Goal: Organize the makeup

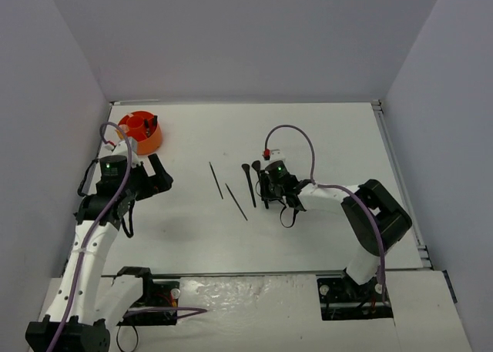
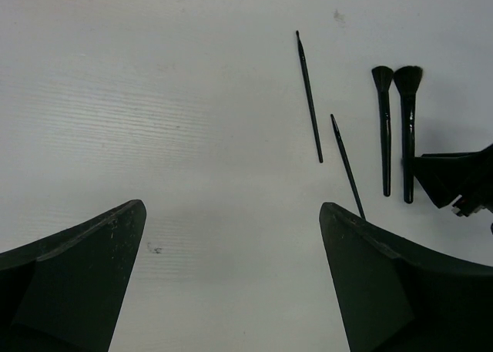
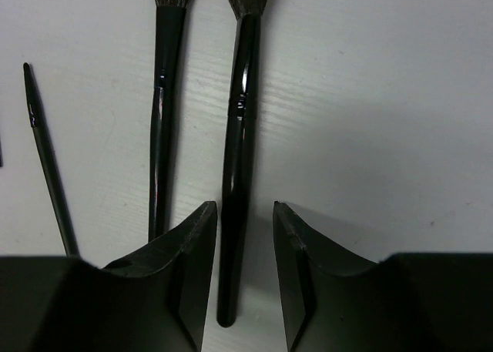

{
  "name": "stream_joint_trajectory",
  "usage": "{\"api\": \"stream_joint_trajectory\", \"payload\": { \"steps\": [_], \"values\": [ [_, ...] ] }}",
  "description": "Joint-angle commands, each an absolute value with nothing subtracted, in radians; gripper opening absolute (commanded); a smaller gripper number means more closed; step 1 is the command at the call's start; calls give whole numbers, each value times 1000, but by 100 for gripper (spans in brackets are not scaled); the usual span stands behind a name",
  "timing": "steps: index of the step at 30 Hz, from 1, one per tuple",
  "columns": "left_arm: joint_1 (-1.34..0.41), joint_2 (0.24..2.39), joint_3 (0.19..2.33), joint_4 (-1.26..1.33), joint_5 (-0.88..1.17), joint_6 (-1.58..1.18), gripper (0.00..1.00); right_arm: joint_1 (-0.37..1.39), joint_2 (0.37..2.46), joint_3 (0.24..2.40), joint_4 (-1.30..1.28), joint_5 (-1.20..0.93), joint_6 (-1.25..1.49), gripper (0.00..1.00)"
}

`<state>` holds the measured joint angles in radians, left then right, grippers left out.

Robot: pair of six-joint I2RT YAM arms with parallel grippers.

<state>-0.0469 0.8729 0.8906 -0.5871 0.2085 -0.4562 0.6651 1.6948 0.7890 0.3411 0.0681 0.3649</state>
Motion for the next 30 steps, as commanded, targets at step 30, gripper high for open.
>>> {"api": "stream_joint_trajectory", "payload": {
  "steps": [30],
  "values": [
    [-387, 997, 914, 78, 350, -722, 94, 772, 1239, 654, 829, -294, 281, 0]
  ]
}}
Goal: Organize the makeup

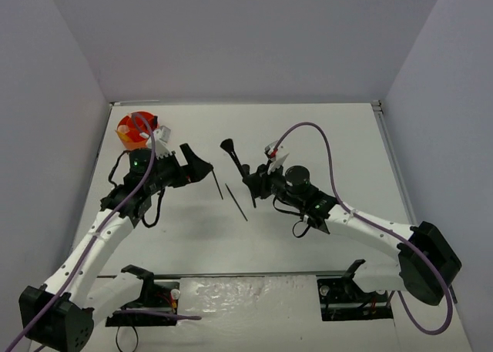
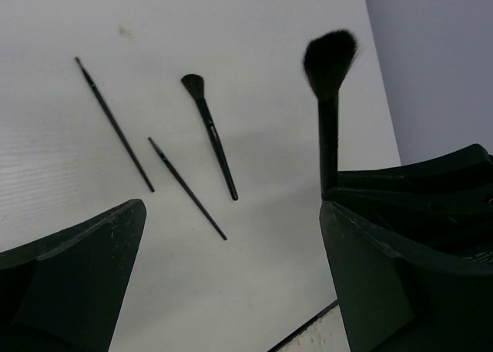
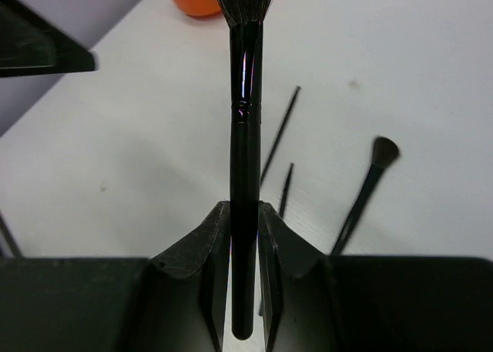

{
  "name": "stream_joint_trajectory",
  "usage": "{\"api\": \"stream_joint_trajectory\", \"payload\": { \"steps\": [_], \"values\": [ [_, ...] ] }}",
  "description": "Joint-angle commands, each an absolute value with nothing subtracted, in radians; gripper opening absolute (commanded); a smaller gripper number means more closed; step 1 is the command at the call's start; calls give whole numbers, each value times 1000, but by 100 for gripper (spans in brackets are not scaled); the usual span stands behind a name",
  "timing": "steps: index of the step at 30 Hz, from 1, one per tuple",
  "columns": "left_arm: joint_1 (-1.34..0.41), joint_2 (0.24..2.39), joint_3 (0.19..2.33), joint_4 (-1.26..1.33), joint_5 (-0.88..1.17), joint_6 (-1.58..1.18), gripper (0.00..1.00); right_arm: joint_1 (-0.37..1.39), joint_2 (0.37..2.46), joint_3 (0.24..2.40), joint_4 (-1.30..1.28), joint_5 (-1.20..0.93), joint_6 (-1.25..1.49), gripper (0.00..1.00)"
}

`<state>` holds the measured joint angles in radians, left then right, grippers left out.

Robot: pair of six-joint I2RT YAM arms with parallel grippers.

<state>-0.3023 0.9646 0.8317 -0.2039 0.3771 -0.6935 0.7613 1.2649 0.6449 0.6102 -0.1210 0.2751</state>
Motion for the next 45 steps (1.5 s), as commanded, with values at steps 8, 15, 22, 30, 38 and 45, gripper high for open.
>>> {"api": "stream_joint_trajectory", "payload": {
  "steps": [8, 15, 22, 30, 38, 45],
  "values": [
    [-512, 1048, 940, 176, 266, -663, 91, 786, 1256, 663, 949, -391, 348, 0],
    [-544, 1104, 940, 247, 243, -672, 66, 791, 1273, 660, 992, -423, 375, 2],
    [-571, 1111, 936, 307, 236, -654, 0, 792, 1303, 664, 1008, -427, 383, 14],
    [-565, 1103, 980, 187, 121, -558, 0, 783, 1302, 711, 877, -332, 289, 86],
    [-336, 1142, 1134, 26, -140, -395, 0, 752, 1271, 732, 666, -115, 152, 97],
    [-51, 1339, 1310, 111, -106, -325, 0, 743, 1284, 669, 680, -74, 157, 97]
  ]
}}
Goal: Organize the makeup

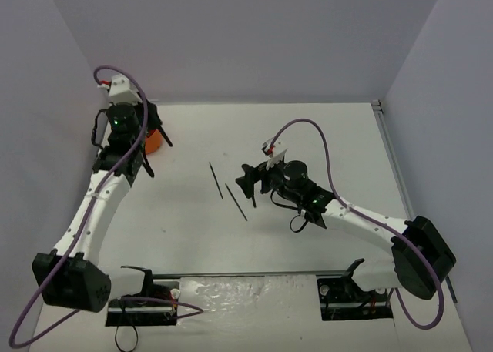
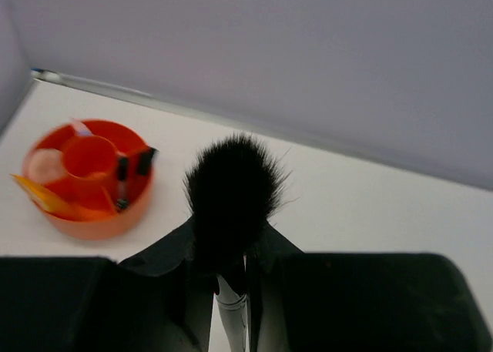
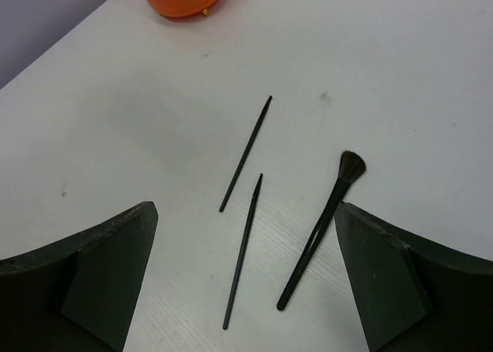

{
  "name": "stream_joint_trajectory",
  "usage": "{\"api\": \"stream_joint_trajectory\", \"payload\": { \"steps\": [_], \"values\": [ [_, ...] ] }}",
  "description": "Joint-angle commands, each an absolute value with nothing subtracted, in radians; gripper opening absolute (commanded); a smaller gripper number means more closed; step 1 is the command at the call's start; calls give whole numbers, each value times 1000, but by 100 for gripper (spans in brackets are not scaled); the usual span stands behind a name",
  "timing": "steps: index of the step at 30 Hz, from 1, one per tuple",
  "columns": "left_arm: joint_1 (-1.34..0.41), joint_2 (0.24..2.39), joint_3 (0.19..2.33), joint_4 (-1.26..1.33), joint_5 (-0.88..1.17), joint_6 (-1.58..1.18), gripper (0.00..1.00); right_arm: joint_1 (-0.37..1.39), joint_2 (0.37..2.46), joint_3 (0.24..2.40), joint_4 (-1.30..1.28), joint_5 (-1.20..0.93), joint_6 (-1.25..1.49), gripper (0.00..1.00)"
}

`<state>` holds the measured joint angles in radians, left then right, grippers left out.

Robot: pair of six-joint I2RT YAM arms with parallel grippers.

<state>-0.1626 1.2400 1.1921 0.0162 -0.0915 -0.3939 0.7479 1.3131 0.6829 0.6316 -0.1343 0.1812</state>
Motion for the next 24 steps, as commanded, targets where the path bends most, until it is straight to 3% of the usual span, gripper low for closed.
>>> {"api": "stream_joint_trajectory", "payload": {
  "steps": [1, 9, 20, 23, 24],
  "values": [
    [-14, 1382, 1349, 136, -95, -326, 0, 743, 1289, 656, 687, -76, 163, 97],
    [150, 1682, 1552, 302, -107, -371, 0, 741, 1313, 627, 747, -118, 159, 97],
    [179, 1959, 1712, 388, -106, -362, 2, 729, 1385, 635, 755, -143, 148, 97],
    [179, 1986, 1701, 394, -100, -360, 13, 725, 1401, 643, 751, -146, 146, 97],
    [179, 1986, 1689, 395, -103, -359, 21, 725, 1401, 643, 750, -146, 146, 97]
  ]
}}
